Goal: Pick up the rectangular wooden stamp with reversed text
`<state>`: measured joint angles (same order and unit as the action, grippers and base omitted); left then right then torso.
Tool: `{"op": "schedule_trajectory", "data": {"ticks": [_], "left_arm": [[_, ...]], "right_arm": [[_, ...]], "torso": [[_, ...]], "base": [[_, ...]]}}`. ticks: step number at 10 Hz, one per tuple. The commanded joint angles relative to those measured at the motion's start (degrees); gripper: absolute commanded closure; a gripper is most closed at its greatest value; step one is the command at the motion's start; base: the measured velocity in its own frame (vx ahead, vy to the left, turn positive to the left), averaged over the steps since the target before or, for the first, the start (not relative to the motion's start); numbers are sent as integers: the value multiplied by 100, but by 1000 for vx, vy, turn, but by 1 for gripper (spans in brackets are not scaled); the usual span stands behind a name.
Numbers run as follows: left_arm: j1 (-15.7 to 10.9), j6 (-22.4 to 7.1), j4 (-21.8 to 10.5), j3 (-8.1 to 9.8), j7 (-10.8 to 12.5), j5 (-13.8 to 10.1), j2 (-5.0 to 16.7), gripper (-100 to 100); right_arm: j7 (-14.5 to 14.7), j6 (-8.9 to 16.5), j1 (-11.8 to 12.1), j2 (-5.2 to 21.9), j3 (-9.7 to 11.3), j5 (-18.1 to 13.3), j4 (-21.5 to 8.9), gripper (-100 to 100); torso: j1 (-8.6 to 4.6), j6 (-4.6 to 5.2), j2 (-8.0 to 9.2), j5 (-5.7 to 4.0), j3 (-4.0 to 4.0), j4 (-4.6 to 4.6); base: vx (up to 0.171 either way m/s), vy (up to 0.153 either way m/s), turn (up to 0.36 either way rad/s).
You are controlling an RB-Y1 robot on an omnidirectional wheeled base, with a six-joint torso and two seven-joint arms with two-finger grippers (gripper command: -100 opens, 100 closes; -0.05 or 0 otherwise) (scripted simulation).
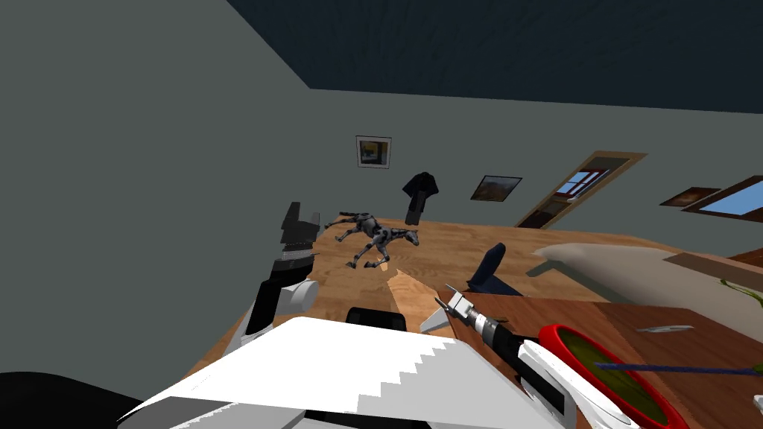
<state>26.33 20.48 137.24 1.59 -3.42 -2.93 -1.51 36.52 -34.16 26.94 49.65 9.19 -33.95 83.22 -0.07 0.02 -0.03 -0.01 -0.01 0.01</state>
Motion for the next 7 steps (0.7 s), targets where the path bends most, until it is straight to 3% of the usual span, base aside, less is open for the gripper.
{"op": "schedule_trajectory", "data": {"ticks": [1,2,4,7], "left_arm": [[0,0,0,0,0,0,0,0],[0,0,0,0,0,0,0,0],[0,0,0,0,0,0,0,0],[1,0,0,1,0,0,0,0]], "right_arm": [[143,-97,-61,24,80,-122,-286,-100],[143,-97,-61,24,80,-122,-390,-100],[418,-162,-63,379,372,-548,-850,-100],[418,-162,-63,379,372,-571,-958,-100]], "torso": [[0,0,0,0,0,0],[-1,3,-1,-1,0,0],[-1,-2,-3,-1,-2,-1],[-3,6,-2,-2,-1,-1]], "base": [[-3,-6,135],[0,-4,12],[2,-11,254],[3,-10,38]]}}
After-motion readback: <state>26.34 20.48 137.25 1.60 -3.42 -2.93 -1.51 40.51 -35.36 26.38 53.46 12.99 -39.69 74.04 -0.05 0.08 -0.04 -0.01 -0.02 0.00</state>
